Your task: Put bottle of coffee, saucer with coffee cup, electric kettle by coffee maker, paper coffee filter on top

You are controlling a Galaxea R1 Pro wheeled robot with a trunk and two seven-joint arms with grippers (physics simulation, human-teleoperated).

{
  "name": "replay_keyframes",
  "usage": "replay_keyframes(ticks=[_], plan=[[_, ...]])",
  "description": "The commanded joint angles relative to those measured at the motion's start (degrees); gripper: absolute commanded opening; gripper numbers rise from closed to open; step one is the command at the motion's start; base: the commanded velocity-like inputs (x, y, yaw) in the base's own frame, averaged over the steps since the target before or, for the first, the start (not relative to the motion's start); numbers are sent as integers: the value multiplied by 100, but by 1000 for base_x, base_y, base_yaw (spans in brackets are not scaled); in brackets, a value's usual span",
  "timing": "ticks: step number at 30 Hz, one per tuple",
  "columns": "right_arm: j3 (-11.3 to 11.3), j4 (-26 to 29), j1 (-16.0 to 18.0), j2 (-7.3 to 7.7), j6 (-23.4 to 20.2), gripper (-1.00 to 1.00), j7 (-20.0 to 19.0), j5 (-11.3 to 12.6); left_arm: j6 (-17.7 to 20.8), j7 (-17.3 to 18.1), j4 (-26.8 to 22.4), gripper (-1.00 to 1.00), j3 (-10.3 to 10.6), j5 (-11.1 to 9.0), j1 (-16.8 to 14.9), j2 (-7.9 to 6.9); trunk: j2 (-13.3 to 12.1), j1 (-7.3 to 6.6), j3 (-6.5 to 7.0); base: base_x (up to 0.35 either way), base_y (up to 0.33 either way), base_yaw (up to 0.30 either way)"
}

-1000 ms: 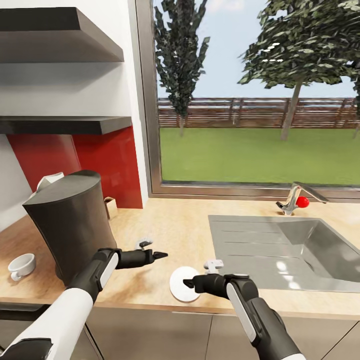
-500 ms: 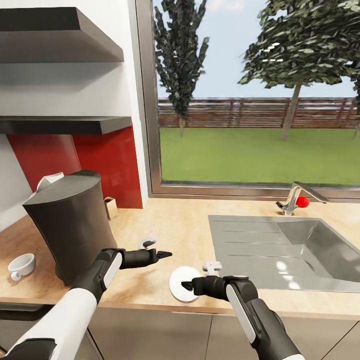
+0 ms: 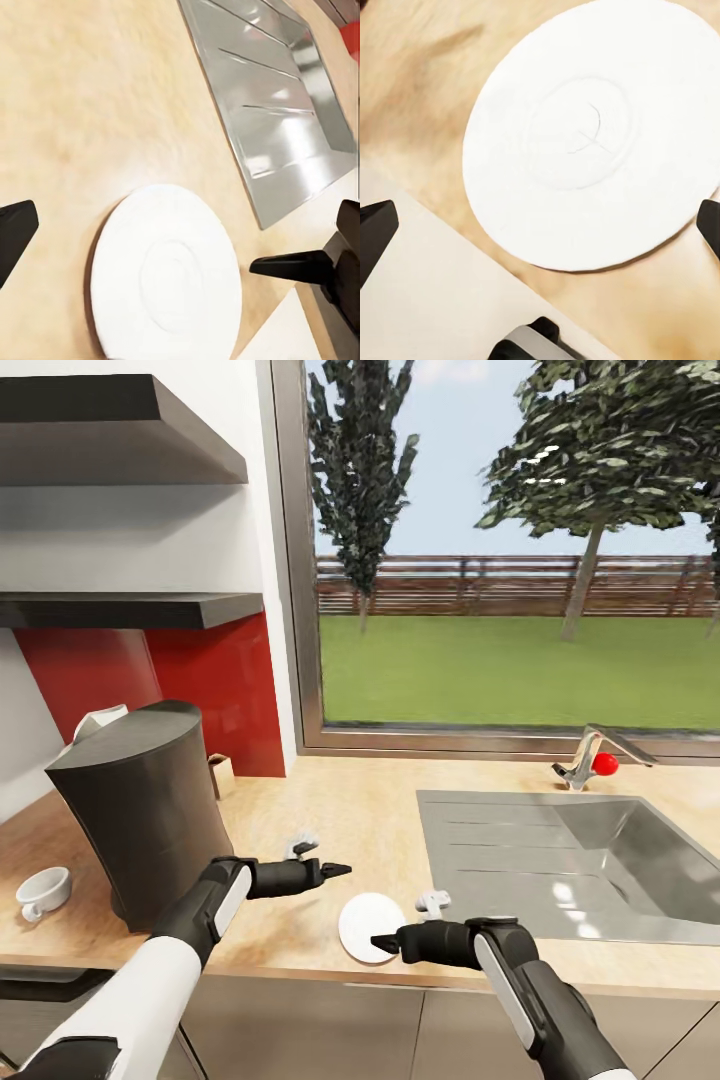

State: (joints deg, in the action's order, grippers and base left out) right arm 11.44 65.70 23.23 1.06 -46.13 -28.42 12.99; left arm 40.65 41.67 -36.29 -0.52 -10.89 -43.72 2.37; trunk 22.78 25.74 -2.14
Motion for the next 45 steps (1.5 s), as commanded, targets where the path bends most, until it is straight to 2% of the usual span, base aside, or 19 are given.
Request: replay_keyframes(ticks=[1, 8, 16, 33, 41, 45], plan=[[7, 5, 6, 6, -27, 100, -1, 20, 26, 1, 45, 100, -3, -18, -5, 14, 14, 4, -14, 0, 0, 0], [7, 5, 6, 8, -25, 100, -4, 23, -8, -12, 209, 100, -10, -18, -5, 33, 14, 4, -14, 0, 0, 0], [-1, 5, 6, -11, -36, 100, 59, 23, -38, -44, 474, 100, -18, -41, -6, 137, 14, 4, -14, 0, 0, 0], [0, -161, 6, -35, -36, 100, 192, 27, -22, -58, 517, 100, -39, -45, -5, 199, 14, 4, -14, 0, 0, 0], [7, -179, 6, -52, -36, 100, 196, 28, -16, -71, 594, 100, -40, -27, -5, 374, 14, 4, -14, 0, 0, 0], [7, -180, 6, -53, -35, 100, 196, 34, -18, -71, 648, 100, -37, -30, -5, 397, 14, 4, -14, 0, 0, 0]])
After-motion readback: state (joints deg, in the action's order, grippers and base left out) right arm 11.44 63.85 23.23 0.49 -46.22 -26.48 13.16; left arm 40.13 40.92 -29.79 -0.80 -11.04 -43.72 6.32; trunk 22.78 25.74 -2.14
